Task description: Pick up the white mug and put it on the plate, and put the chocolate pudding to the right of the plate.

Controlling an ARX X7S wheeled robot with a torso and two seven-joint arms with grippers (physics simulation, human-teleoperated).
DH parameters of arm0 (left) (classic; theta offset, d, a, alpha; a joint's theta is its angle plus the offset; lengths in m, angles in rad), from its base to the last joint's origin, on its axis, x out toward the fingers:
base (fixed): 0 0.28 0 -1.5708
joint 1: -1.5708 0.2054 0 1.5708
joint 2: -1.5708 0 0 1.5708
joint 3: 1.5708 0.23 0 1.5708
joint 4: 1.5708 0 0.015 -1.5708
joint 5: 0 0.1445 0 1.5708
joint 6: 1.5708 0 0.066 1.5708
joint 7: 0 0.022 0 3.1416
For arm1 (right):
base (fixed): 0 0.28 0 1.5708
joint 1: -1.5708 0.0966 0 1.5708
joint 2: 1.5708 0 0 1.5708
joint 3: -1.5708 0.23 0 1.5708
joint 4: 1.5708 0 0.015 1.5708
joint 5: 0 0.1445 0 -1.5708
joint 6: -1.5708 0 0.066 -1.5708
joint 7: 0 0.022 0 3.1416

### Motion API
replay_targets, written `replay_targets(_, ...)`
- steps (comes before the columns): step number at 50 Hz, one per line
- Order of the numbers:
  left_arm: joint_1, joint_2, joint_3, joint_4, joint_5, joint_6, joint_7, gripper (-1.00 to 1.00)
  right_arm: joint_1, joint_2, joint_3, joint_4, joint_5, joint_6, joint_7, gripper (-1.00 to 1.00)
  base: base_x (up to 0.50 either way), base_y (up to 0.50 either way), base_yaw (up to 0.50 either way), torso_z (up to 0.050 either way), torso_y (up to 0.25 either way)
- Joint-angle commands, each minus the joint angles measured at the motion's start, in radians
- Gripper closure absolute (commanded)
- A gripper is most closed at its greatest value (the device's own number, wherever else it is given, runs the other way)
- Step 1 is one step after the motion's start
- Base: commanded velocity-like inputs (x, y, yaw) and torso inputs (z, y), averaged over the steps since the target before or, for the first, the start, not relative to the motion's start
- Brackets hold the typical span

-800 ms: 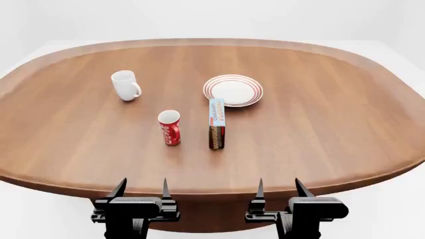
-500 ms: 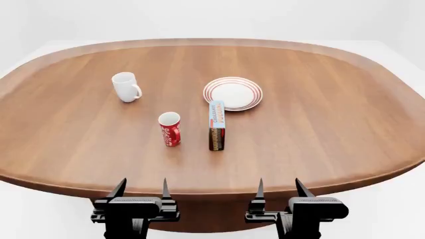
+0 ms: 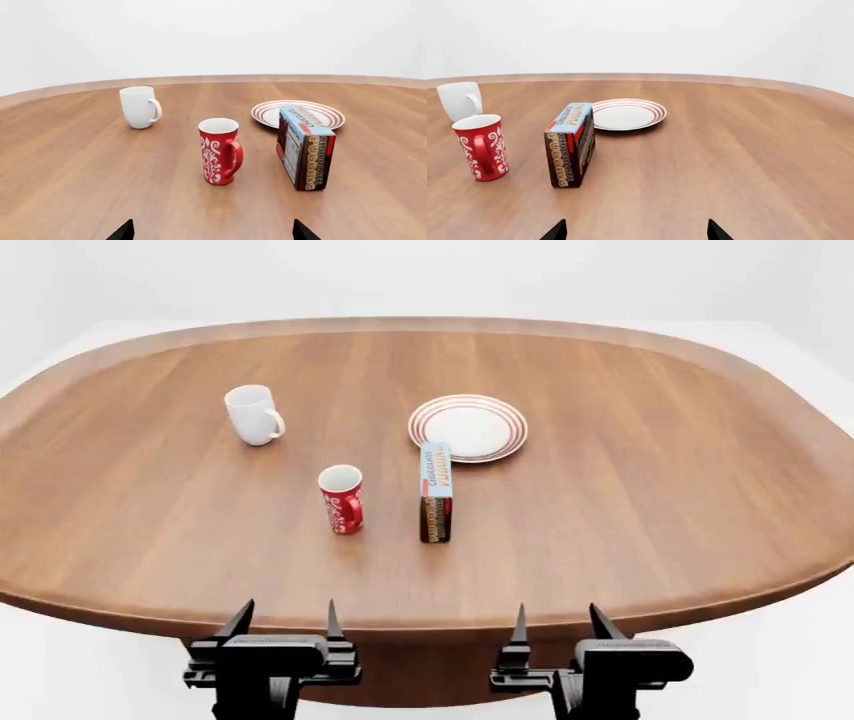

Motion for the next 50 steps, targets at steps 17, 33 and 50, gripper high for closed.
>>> replay_targets(17, -0.058, -0.090, -0.171, 0.442, -0.006, -0.091, -0.141, -1.00, 0.083, 0.099, 0.206, -0.492, 0.122, 0.163, 0.131, -1.00, 0.00, 0.00, 0.00, 0.000, 0.000)
replay_targets(33, -0.118, -0.185, -0.402, 0.759, 0.000, -0.066, -0.230, -1.00, 0.146, 0.189, 0.391, -0.824, 0.191, 0.120, 0.179, -1.00, 0.00, 0.00, 0.00, 0.000, 0.000)
replay_targets(50, -0.095, -0.205, -0.460, 0.806, 0.016, -0.028, -0.252, -1.00, 0.142, 0.238, 0.423, -0.932, 0.165, 0.075, 0.175, -1.00, 0.24, 0.00, 0.00, 0.000, 0.000)
